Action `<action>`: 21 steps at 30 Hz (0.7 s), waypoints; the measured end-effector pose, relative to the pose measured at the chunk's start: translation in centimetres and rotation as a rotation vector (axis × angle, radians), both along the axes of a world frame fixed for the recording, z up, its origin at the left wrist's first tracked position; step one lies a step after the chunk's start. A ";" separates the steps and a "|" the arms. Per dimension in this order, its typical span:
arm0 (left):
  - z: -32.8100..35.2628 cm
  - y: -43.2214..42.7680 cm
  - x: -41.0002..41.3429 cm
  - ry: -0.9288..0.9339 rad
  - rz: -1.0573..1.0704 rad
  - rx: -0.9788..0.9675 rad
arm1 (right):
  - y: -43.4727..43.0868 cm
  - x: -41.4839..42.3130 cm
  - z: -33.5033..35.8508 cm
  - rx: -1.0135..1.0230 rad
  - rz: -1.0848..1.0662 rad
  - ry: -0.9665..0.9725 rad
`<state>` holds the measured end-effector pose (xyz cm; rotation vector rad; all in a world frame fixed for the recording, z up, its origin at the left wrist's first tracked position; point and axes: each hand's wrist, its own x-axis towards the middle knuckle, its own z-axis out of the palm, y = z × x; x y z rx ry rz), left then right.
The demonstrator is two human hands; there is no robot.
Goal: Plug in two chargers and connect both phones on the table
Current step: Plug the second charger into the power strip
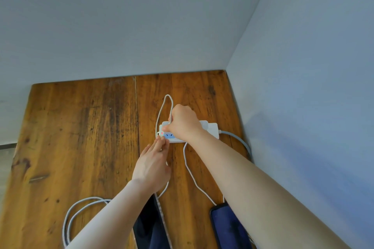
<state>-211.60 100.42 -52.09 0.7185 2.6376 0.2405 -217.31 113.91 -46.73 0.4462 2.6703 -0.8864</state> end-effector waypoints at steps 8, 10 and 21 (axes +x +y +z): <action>0.2 -0.2 0.0 -0.004 -0.027 -0.050 | -0.2 0.4 -0.1 0.065 -0.012 -0.012; 0.4 -0.2 0.1 -0.030 -0.033 -0.071 | -0.5 0.6 0.0 0.134 0.003 0.000; 3.1 -4.0 1.9 -0.074 0.267 0.078 | -2.6 3.7 1.7 0.301 -0.111 0.327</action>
